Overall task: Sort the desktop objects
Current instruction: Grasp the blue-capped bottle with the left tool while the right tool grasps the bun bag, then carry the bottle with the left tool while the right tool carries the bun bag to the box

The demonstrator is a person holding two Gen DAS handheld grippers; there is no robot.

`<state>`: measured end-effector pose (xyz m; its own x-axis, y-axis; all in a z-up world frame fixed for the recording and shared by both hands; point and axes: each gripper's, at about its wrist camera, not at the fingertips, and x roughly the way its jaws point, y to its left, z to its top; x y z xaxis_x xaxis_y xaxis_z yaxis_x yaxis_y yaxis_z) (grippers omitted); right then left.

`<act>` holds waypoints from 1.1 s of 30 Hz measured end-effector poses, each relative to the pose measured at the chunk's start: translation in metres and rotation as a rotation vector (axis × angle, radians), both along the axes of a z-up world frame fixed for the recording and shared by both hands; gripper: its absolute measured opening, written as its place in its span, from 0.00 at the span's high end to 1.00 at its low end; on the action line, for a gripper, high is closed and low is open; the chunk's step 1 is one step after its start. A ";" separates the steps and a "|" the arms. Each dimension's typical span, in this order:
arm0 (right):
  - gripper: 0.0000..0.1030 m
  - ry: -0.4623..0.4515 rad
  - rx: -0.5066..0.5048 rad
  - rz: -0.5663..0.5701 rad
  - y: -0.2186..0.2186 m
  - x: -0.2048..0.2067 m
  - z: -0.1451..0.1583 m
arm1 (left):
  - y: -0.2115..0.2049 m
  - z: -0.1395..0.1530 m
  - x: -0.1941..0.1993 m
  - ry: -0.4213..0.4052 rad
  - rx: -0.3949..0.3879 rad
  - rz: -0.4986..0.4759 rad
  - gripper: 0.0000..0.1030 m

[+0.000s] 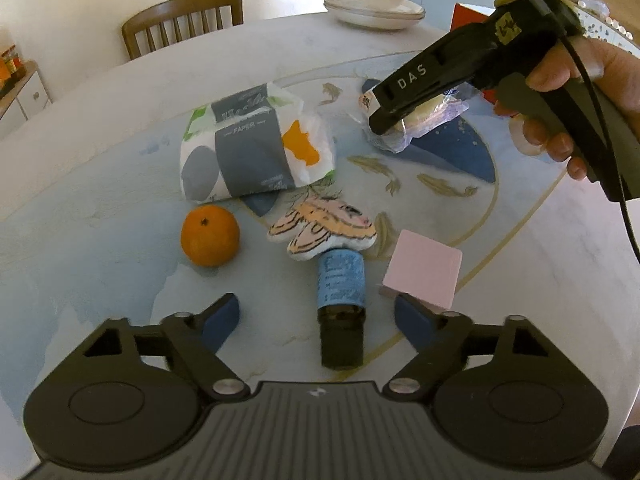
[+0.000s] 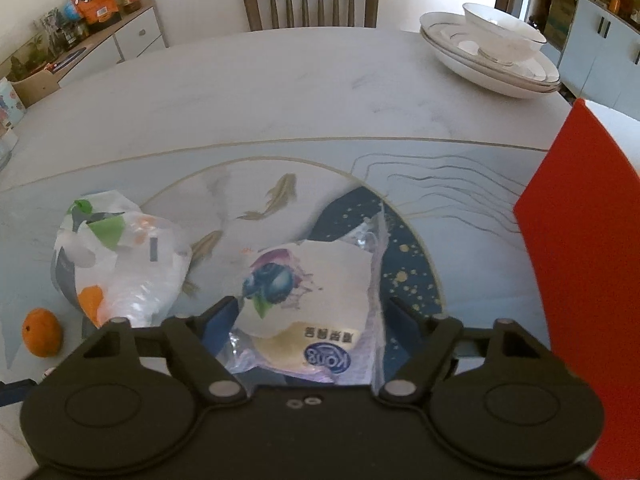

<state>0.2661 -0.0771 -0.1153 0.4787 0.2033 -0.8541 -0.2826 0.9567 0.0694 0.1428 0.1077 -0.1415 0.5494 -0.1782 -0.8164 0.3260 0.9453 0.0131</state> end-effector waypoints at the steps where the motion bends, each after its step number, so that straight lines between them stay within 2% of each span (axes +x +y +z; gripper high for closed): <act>1: 0.30 -0.002 -0.001 0.002 -0.001 0.000 0.000 | -0.002 0.001 0.000 -0.005 -0.001 -0.005 0.30; 4: 0.36 -0.008 -0.003 0.011 -0.003 -0.001 0.001 | -0.007 0.002 -0.001 -0.014 0.001 -0.018 0.38; 8: 0.37 -0.005 0.001 0.015 -0.010 -0.004 0.001 | -0.010 0.004 -0.002 -0.018 -0.002 -0.023 0.49; 10: 0.39 -0.001 0.005 0.021 -0.013 -0.006 0.001 | -0.010 0.006 -0.002 -0.021 -0.004 -0.024 0.60; 18: 0.44 0.007 0.012 0.037 -0.027 -0.023 0.008 | -0.012 0.008 -0.002 -0.020 -0.002 -0.019 0.78; 25: 0.47 0.018 0.026 0.049 -0.040 -0.046 0.013 | -0.018 0.008 -0.006 -0.025 0.004 -0.019 0.78; 33: 0.48 0.047 0.061 0.056 -0.061 -0.071 0.017 | -0.021 0.010 -0.015 -0.011 -0.020 0.026 0.78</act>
<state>0.1951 -0.1385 -0.0986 0.4248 0.2805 -0.8607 -0.3302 0.9333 0.1412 0.1274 0.0868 -0.1314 0.5629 -0.1801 -0.8066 0.3011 0.9536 -0.0028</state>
